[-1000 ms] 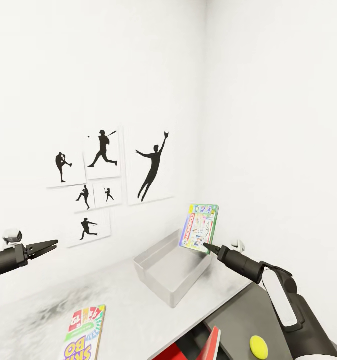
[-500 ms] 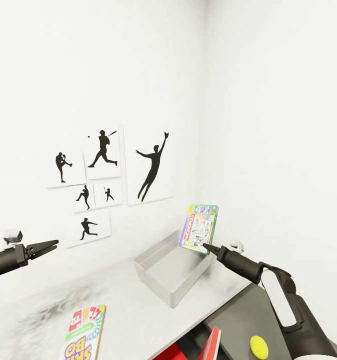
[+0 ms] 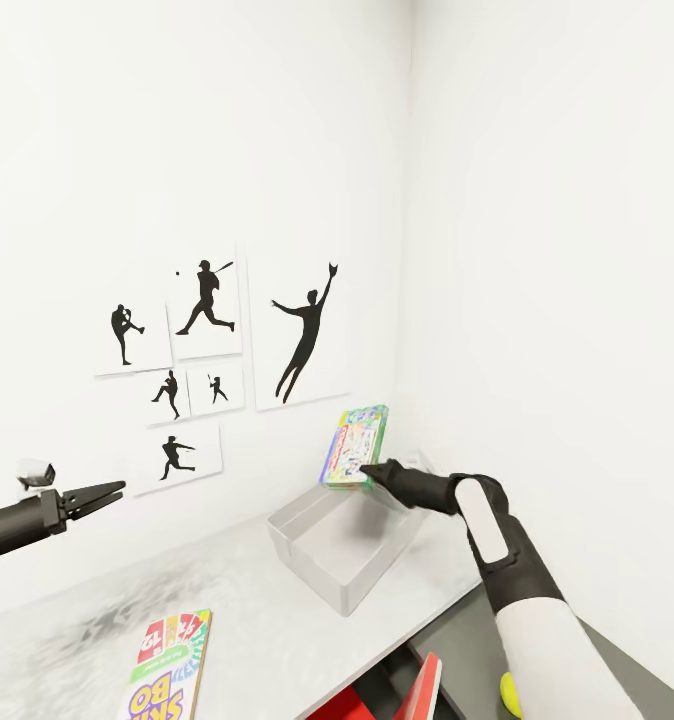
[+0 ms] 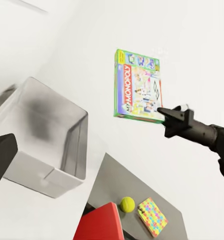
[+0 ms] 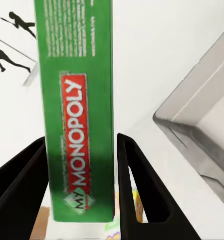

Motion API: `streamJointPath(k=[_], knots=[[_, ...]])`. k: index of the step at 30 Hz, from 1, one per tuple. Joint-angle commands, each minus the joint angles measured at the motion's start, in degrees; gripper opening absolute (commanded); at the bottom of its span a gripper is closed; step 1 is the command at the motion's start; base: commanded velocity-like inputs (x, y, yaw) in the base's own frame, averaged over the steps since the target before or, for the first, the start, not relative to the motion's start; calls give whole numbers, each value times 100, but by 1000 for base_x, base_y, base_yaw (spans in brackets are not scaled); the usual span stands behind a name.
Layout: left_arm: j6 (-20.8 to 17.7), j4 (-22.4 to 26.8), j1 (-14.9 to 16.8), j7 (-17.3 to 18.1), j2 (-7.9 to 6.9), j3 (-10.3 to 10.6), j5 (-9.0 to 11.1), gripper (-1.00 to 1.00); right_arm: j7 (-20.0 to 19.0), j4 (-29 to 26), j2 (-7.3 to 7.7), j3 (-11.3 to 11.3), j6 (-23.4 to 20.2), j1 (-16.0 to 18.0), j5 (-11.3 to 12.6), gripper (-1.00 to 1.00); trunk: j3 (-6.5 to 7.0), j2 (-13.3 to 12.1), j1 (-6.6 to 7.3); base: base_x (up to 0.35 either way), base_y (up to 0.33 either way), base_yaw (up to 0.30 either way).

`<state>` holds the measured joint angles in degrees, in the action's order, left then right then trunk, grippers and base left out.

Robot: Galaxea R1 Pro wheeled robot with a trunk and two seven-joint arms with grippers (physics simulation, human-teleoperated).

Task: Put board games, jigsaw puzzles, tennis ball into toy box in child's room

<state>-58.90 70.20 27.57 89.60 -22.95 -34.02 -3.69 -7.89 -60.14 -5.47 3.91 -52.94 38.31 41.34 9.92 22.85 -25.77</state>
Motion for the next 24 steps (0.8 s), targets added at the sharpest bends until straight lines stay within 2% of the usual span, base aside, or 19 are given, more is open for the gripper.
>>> streamJointPath(k=[1,5,8,9,14,18,24], knots=[[-60,2,3,40,14,-7,-37,100,23,300,-36,39,-41,246,-24,-100,-4,7,-2,0,0,0],[-60,2,3,40,35,-4,-36,100,135,1414,-73,179,-30,973,-21,-100,-4,7,-2,0,0,0],[-60,2,3,40,37,-1,-36,100,168,1949,-65,432,-26,1278,-25,-100,-4,7,-2,0,0,0],[-60,2,3,40,37,0,-36,100,227,2093,-49,640,-25,1358,-28,-100,-4,7,-2,0,0,0],[-60,2,3,40,36,0,-39,100,728,2218,-48,1140,-28,1425,-31,-100,-4,7,-2,0,0,0],[-60,2,3,40,40,0,-36,100,1063,2231,-35,1250,-32,1432,-30,-100,-4,7,-2,0,0,0],[-60,2,3,40,38,0,-43,100,1134,2237,-16,1361,-28,1393,-23,-100,-4,7,-2,0,0,0]])
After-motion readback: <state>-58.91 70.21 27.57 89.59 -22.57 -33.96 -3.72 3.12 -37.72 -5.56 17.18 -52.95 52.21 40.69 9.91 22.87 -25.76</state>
